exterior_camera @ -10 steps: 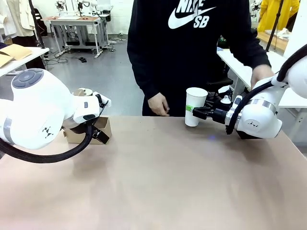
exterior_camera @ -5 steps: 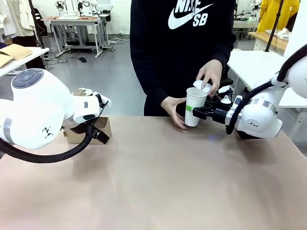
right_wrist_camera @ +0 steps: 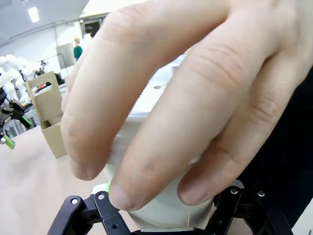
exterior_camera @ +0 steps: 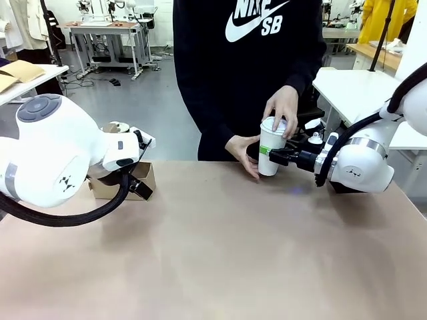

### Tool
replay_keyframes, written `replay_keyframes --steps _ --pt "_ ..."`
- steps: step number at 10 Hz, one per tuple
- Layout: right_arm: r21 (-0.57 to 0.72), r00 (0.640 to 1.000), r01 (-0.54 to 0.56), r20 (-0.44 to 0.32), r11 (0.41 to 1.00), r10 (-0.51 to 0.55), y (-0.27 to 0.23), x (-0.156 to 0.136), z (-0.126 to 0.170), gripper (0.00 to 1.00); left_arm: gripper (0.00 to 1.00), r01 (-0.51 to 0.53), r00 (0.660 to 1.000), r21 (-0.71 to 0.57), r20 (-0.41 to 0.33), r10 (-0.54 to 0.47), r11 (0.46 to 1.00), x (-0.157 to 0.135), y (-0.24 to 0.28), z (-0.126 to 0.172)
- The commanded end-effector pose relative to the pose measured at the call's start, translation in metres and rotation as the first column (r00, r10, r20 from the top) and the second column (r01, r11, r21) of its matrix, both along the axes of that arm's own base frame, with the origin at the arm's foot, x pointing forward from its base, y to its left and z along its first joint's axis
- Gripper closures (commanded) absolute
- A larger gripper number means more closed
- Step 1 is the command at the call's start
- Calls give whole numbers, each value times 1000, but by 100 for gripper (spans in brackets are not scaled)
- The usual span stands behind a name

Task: Pour a drink into a cup and package it in a carrier.
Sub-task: When a person places the Paper Cup Lid on the 600 ml Paper Cup , lift the 600 ml Paper Cup.

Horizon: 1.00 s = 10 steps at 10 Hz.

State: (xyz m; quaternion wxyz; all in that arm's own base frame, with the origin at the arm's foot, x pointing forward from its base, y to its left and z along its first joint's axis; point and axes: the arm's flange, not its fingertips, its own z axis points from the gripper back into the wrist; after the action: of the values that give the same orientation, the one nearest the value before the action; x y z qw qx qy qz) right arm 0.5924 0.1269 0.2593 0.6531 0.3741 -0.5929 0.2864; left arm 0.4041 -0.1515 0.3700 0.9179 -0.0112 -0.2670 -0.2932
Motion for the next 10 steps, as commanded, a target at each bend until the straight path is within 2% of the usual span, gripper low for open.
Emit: replay_keyframes --steps 1,10 --pt "11 1000 -1 4 1000 1 2 0 3 19 0 2 1000 -1 1 -2 1000 0 0 0" --pt "11 1000 -1 4 1000 1 2 0 3 19 0 2 1000 -1 1 -2 1000 0 0 0"
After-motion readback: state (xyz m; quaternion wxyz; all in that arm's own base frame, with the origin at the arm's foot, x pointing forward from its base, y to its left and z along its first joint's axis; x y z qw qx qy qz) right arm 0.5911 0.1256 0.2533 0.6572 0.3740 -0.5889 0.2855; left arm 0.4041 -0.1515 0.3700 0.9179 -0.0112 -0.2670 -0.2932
